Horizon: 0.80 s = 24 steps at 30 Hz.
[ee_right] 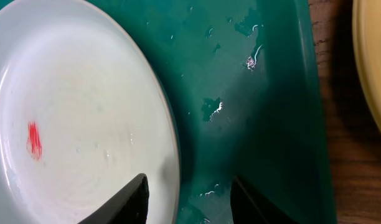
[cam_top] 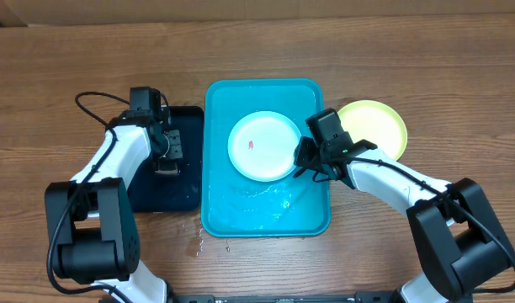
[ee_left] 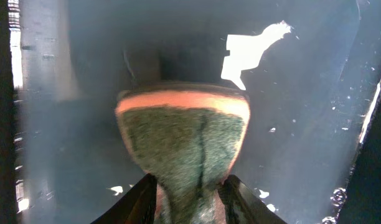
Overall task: Clean dirty plates on tray and stack at the side
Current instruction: 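Lower left gripper into the black tray and grasp the sponge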
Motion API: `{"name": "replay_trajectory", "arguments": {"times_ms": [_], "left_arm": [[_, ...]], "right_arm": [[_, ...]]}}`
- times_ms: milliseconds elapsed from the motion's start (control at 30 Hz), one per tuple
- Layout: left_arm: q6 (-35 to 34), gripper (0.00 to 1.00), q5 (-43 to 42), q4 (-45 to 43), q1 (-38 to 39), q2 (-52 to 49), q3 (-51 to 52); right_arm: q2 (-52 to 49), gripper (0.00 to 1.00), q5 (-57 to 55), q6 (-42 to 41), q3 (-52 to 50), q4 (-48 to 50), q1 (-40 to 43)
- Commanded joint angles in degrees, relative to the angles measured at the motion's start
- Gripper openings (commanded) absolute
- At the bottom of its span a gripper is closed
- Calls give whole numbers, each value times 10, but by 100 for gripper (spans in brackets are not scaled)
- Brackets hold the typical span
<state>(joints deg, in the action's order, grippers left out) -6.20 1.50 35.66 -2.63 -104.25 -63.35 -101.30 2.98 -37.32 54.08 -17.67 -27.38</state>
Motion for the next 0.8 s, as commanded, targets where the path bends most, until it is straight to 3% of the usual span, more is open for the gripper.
{"name": "replay_trajectory", "arguments": {"times_ms": [0, 267, 367, 400, 433, 533, 600, 700, 767], "left_arm": [[21, 37, -26, -4, -1, -9, -1], [19, 36, -23, 7, -1, -15, 0], [12, 21, -24, 7, -1, -15, 0], [8, 8, -26, 7, -1, -15, 0], [2, 4, -27, 7, -1, -15, 0], [-2, 4, -26, 12, -1, -10, -6], [-3, 4, -27, 22, -3, -4, -17], [-2, 4, -44, 50, -7, 10, -38], [-2, 4, -48, 65, -8, 23, -49]], "right_arm": [[15, 44, -3, -2, 3, 2, 0], [15, 44, -3, -2, 3, 2, 0], [15, 44, -3, -2, 3, 2, 0], [15, 44, -3, -2, 3, 2, 0], [15, 45, -3, -2, 3, 2, 0], [15, 46, -3, -2, 3, 2, 0], [15, 53, -3, -2, 3, 2, 0], [15, 77, -3, -2, 3, 4, 0], [15, 79, -3, -2, 3, 5, 0]]}}
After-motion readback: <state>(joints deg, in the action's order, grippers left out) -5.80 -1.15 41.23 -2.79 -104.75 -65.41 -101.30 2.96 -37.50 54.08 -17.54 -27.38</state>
